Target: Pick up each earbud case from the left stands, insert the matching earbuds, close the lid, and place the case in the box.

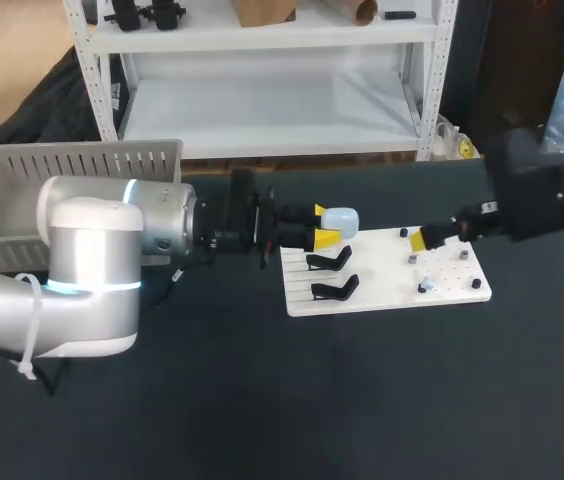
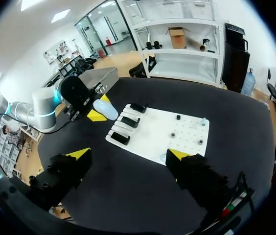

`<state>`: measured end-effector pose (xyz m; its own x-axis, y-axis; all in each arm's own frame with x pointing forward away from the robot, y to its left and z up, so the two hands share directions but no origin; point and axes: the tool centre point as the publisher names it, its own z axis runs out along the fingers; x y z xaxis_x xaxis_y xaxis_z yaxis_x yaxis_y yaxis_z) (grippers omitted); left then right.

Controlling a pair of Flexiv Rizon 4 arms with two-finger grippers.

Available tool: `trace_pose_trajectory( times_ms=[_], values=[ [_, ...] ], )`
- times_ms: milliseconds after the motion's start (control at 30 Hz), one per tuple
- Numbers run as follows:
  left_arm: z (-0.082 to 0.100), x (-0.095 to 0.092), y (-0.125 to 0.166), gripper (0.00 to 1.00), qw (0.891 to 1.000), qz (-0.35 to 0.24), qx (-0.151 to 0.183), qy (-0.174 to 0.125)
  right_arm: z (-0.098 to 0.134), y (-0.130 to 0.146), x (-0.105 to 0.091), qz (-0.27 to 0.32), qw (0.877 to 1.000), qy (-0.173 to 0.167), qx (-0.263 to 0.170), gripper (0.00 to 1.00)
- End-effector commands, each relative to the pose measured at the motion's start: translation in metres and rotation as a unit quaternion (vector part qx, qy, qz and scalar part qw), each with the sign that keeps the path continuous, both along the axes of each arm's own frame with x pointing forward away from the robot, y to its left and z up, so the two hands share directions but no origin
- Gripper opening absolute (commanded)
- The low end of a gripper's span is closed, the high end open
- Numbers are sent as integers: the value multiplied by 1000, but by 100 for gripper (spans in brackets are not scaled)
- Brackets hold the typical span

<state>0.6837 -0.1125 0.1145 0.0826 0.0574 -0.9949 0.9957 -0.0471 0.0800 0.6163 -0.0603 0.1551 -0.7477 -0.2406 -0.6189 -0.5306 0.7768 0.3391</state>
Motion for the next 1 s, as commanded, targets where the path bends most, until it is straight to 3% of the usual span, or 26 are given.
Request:
trace_pose_trajectory(
  times_ms=[33, 200, 567, 1000],
  values=[
    [-4, 4, -1, 0, 1000, -4, -9, 0, -2, 14, 4, -9, 1000, 7, -15, 100],
    [-3, 5, -2, 0, 1000, -8, -25, -4, -6, 28, 5, -2, 1000, 16, -16, 100],
    [-3, 5, -2, 0, 1000, -8, -25, -4, -8, 57, 15, 17, 999, 28, -7, 100],
    [-3, 5, -2, 0, 1000, -8, -25, -4, -19, 72, 32, 20, 999, 39, -15, 100]
  ],
)
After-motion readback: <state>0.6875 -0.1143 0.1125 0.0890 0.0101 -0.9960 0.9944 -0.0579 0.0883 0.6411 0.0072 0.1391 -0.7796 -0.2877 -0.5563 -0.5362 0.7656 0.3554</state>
